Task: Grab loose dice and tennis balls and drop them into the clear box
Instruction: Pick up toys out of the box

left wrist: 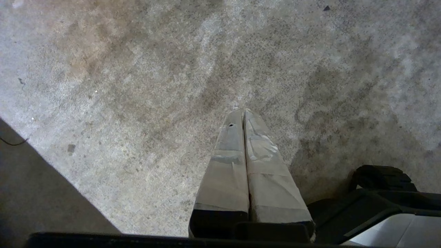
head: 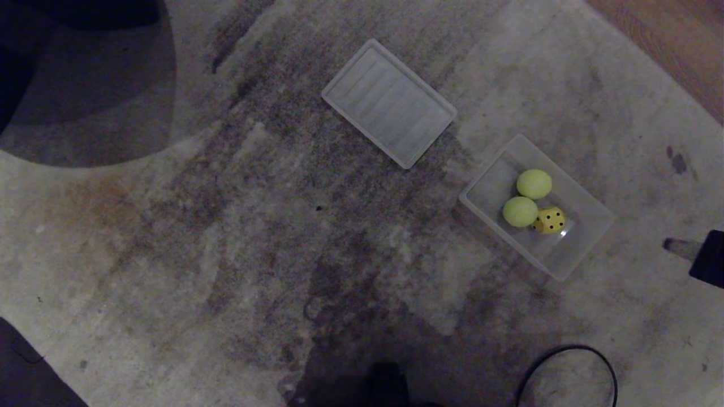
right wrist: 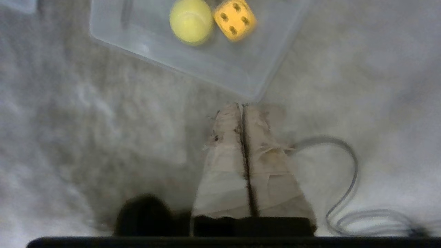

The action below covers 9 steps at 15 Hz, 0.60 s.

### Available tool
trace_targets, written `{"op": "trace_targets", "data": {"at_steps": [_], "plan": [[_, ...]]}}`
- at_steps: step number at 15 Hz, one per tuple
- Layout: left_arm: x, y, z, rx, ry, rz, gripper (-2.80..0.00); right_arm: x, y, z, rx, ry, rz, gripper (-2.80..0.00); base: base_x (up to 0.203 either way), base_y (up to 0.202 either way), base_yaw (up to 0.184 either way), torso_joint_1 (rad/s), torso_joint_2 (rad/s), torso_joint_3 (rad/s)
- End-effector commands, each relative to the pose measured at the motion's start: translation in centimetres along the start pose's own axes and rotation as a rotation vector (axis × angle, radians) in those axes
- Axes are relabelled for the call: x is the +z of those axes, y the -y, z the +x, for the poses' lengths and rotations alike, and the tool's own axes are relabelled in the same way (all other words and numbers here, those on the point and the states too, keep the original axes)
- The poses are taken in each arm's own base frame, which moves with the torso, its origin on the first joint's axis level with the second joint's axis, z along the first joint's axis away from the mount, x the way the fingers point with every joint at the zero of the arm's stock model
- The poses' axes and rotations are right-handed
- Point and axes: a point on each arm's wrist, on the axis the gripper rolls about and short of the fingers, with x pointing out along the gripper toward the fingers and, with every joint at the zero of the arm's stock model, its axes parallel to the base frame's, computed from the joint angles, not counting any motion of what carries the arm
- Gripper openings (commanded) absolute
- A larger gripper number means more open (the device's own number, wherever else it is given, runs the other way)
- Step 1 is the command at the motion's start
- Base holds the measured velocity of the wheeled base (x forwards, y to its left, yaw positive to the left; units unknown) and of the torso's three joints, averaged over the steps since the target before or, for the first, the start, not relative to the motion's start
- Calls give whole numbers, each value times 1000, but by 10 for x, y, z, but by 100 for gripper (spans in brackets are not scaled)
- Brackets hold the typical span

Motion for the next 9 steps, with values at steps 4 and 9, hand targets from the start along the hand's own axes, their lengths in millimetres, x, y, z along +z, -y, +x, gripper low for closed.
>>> {"op": "trace_targets", "data": {"at_steps": [4, 9], "plan": [[0, 0, 0, 3, -3, 0, -280, -43, 15, -121, 18, 192, 4, -280, 0, 0, 0, 0, 0, 0], [0, 0, 0, 1, -3, 0, -280, -104, 34, -137, -29, 110, -71, -280, 0, 0, 0, 0, 0, 0]]}}
